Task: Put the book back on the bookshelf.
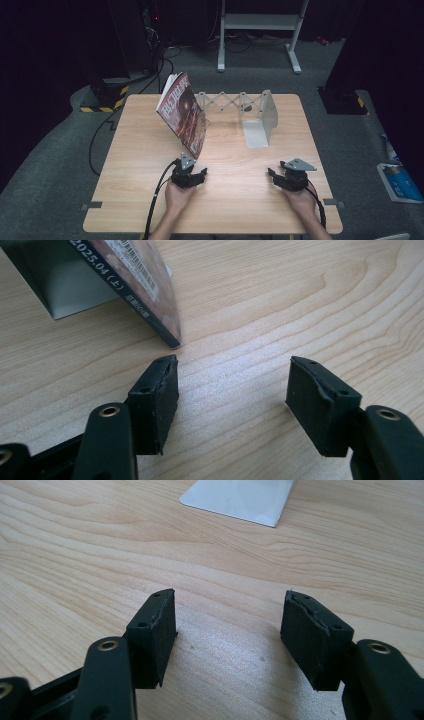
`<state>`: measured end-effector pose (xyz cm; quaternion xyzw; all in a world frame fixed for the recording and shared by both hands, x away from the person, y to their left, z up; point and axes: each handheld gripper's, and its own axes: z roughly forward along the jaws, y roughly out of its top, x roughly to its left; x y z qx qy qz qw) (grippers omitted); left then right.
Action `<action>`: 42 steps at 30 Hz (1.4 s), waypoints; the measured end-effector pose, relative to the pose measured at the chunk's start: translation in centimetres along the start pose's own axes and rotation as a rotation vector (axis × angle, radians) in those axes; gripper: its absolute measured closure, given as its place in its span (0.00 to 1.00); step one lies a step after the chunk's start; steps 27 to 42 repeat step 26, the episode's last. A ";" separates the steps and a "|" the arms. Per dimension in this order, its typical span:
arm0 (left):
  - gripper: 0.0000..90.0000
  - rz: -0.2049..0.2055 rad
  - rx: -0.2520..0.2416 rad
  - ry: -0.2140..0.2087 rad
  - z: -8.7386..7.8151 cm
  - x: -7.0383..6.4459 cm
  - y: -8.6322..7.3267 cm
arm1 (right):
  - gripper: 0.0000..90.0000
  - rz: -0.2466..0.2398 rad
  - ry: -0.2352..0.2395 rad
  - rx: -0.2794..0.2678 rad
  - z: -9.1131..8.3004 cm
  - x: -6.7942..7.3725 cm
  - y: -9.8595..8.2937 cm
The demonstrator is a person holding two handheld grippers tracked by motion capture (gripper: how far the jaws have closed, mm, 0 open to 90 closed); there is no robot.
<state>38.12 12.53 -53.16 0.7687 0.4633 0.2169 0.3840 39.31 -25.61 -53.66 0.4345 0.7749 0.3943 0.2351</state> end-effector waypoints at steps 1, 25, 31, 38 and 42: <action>0.41 0.013 0.000 0.011 0.0 -0.2 0.0 | 0.43 0.000 0.000 0.000 0.0 0.0 0.0; 0.40 0.022 -0.005 0.019 -0.2 -0.6 -0.3 | 0.43 0.005 -0.001 0.001 0.0 0.0 0.0; 0.40 0.022 -0.004 0.020 -0.2 -0.6 -0.3 | 0.43 0.005 -0.001 0.001 0.0 0.0 0.0; 0.40 0.022 -0.004 0.020 -0.2 -0.6 -0.3 | 0.43 0.005 -0.001 0.001 0.0 0.0 0.0; 0.40 0.022 -0.004 0.020 -0.2 -0.6 -0.3 | 0.43 0.005 -0.001 0.001 0.0 0.0 0.0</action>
